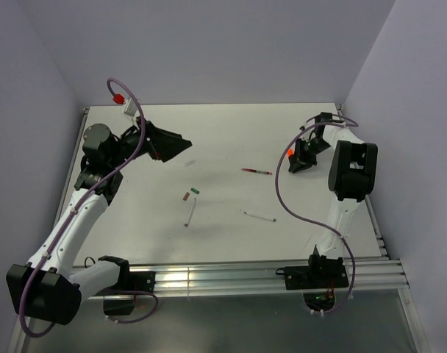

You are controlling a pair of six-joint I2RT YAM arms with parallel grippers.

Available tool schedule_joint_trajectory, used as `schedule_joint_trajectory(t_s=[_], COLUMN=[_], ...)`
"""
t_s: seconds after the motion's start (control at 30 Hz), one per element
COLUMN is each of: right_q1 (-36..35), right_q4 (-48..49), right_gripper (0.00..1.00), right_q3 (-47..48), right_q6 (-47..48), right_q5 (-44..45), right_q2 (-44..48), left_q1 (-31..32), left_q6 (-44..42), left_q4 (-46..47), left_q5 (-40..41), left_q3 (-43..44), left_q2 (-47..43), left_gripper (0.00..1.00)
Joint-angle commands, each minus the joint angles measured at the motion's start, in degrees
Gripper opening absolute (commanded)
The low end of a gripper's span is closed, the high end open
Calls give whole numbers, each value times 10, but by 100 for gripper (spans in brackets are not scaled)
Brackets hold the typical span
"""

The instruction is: Insert the pens into the pen caps

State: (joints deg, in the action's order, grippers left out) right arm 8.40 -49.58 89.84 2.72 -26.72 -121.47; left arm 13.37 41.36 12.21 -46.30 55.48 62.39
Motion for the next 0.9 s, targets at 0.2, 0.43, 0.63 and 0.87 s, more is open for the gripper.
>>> schedule_joint_trajectory(t_s=[0.2,0.43,0.63,0.87], right_q1=[5,6,7,8], right_q4=[-22,-29,-39,-57], right_gripper=[34,40,52,66], right_q3=[33,31,35,67], right_q6=[-6,-7,-2,41], right_q5=[27,45,65,76], right_q2=[-18,-18,-10,28], left_q1=[-8,-15,-19,-23], left_q6=[-14,-13,-20,-61], left_q4=[12,12,3,-42], left_q5=[-21,-25,-27,-39], left_q3=[1,0,-2,15], left_q2=[-13,-16,-18,-14], left_gripper=[99,99,99,99])
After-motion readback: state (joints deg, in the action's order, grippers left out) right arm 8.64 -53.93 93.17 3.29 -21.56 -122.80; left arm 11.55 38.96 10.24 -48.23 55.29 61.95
